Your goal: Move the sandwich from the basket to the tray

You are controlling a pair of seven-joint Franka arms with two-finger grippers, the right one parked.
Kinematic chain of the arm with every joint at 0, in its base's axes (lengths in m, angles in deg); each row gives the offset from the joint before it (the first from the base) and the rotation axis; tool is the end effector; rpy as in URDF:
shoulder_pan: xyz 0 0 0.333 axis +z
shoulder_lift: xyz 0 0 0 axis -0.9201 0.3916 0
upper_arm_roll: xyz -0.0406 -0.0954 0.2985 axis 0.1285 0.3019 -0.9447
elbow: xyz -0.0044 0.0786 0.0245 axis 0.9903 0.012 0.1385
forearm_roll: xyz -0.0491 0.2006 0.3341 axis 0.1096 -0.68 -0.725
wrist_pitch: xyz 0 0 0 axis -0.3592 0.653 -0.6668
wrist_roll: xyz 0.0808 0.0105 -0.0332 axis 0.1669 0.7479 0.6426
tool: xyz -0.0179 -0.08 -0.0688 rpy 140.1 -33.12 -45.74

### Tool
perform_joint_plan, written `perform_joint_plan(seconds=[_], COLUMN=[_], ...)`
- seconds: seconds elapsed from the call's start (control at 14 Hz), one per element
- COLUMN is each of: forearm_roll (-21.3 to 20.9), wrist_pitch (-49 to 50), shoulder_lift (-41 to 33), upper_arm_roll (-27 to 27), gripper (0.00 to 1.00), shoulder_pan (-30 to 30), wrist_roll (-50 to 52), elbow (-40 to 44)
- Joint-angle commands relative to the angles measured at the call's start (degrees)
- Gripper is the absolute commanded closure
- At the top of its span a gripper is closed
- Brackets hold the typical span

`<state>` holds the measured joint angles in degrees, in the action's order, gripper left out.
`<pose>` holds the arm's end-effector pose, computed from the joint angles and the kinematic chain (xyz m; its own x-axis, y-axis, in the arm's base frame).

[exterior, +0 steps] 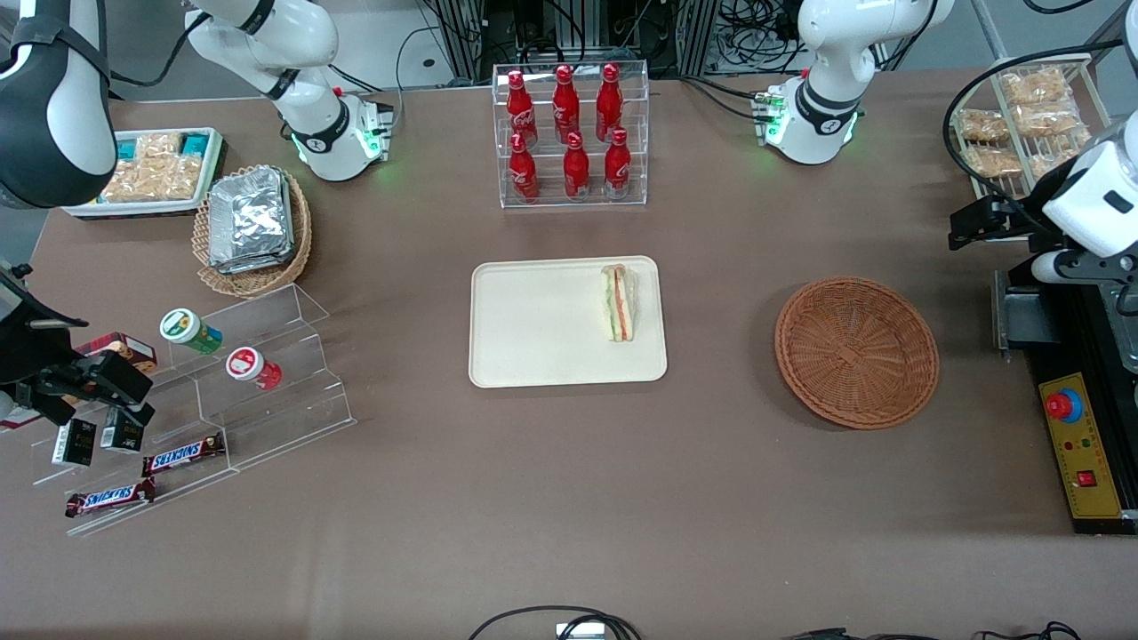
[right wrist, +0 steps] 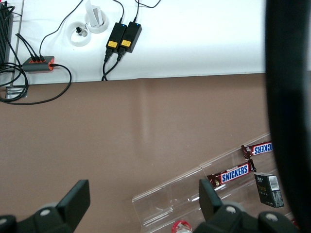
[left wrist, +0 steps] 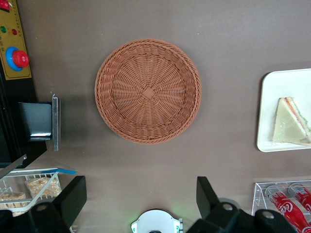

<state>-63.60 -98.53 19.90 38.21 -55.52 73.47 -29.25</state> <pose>0.5410 -0.0169 0.6085 0.9862 -0.0592 -0.1545 -0.0580 -0.9982 0.0120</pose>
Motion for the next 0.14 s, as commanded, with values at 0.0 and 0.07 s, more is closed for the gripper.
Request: perform_joint_plan(seconds=[0.0, 0.07], forearm_roll=[1.2, 1.3], wrist_pitch=[1.0, 1.0], shoulder_lift=[-0.4, -0.3], upper_arm_roll=[-0.1, -0.1], gripper=[0.0, 0.0], shoulder_pan=[0.4, 0.4], wrist_roll=[-1.4, -1.5], elbow=[0.6, 0.6])
